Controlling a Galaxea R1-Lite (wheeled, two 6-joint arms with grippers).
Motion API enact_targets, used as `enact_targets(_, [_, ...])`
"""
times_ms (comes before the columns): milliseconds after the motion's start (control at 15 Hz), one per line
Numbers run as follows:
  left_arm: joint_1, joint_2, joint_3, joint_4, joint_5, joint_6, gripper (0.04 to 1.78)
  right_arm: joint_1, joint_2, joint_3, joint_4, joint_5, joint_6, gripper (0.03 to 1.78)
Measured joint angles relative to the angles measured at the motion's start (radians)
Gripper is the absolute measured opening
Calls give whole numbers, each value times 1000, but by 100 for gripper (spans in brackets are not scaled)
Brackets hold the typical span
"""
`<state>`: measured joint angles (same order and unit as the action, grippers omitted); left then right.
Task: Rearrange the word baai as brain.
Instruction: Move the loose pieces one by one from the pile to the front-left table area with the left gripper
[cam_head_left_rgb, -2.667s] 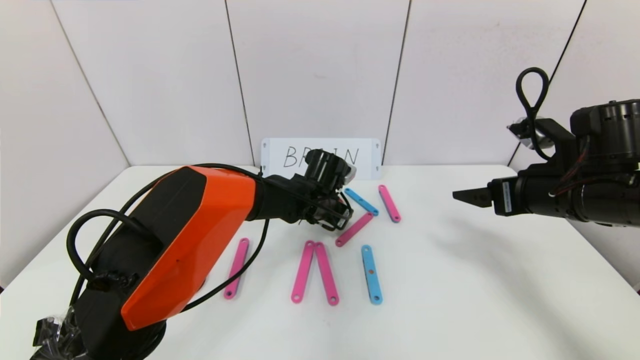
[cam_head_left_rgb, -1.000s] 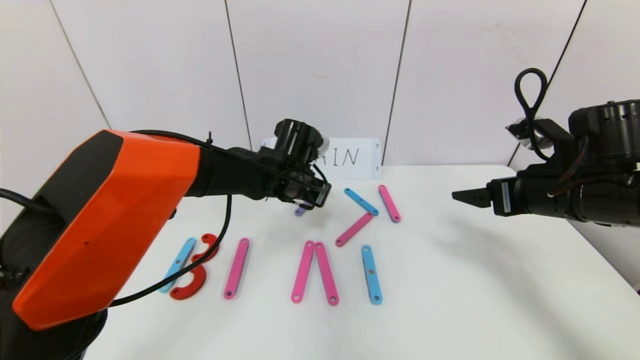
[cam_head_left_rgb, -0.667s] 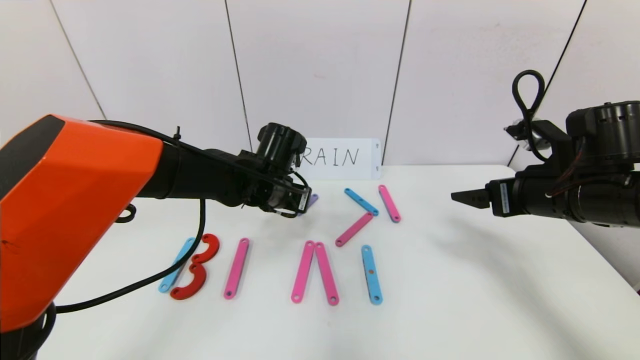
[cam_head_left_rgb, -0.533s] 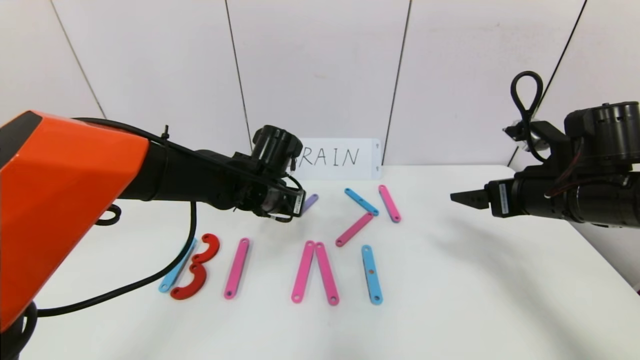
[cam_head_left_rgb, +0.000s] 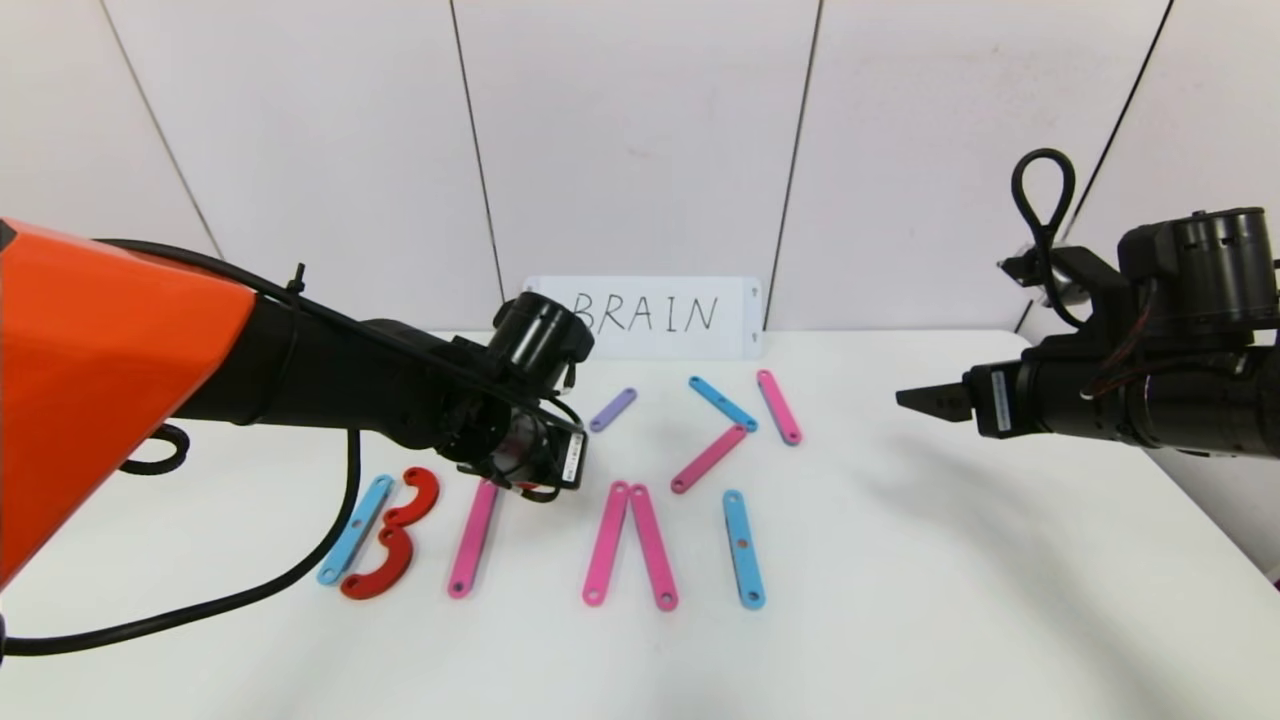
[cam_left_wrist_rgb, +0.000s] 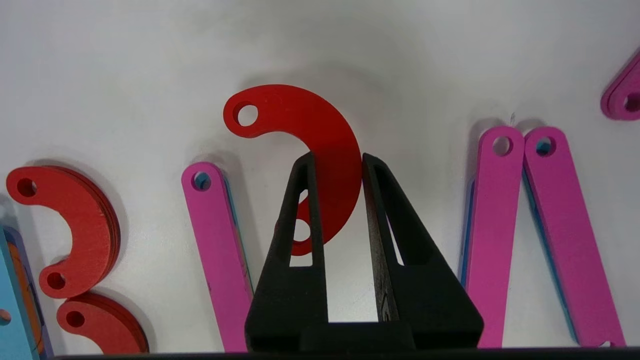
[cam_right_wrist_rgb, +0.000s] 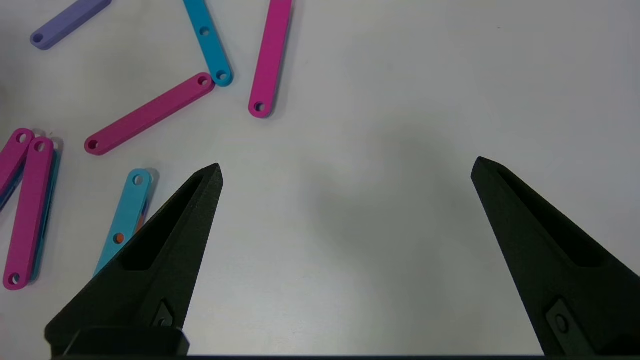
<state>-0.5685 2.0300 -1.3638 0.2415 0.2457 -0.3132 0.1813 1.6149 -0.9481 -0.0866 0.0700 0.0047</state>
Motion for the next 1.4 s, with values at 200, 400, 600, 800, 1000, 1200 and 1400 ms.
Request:
enact_targets(200, [0,-9,38,-1,-21,10,29,2,4,0,0,-1,0,174])
enact_targets(400, [-1,-20,63,-4,-55,46,29,2,9,-1,0,-2,0,174])
enact_targets(600, [1,-33,92,-31,-57,102,29,3,12,-1,-1,-3,0,174])
enact_targets(800, [4,-40,126,-58,-74,152,29,4,13,0,0,-4,-1,174])
enact_targets(1000, [18,-47,144,-66,-130,196,29,4,13,0,0,-3,0,174])
enact_targets(1200, [28,-46,142,-72,-132,203,29,4,13,0,0,-3,0,174])
enact_targets(1400, [39,-36,132,-79,-132,222,29,5,13,0,0,-3,0,174])
